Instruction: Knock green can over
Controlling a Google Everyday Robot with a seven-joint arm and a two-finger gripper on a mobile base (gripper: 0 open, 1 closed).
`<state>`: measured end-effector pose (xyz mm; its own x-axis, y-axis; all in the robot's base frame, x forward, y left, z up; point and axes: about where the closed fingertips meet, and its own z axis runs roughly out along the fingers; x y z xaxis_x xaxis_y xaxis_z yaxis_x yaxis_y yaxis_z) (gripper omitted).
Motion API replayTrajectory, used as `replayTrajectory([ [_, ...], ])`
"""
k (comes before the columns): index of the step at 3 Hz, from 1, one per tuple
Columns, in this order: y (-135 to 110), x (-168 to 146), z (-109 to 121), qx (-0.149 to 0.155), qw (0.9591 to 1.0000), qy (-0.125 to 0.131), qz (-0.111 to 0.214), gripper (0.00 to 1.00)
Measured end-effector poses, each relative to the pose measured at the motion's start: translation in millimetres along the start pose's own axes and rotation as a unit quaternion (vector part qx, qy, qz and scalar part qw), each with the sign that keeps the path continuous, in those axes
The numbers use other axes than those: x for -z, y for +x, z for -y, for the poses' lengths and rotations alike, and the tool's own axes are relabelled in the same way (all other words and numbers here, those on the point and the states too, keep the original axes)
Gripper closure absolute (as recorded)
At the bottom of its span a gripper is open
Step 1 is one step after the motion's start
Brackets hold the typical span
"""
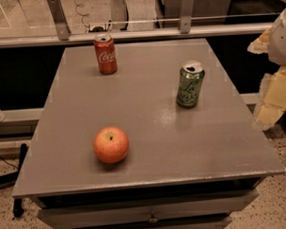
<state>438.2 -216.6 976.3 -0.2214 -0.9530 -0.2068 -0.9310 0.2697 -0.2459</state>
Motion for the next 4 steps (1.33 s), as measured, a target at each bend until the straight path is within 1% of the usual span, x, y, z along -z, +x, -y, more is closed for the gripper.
replayTrajectory([
  [1,-0.4,1.5,3.1,0.000,1.0000,0.007,0.006,0.00],
  [2,3.1,-6.4,18.0,-0.011,0.9992,0.022,0.033,0.00],
  [3,6.8,-28.9,43.2,-0.034,0.9954,0.034,0.083,0.00],
  [4,4.7,-54.6,67.4,-0.067,0.9862,0.037,0.146,0.00],
])
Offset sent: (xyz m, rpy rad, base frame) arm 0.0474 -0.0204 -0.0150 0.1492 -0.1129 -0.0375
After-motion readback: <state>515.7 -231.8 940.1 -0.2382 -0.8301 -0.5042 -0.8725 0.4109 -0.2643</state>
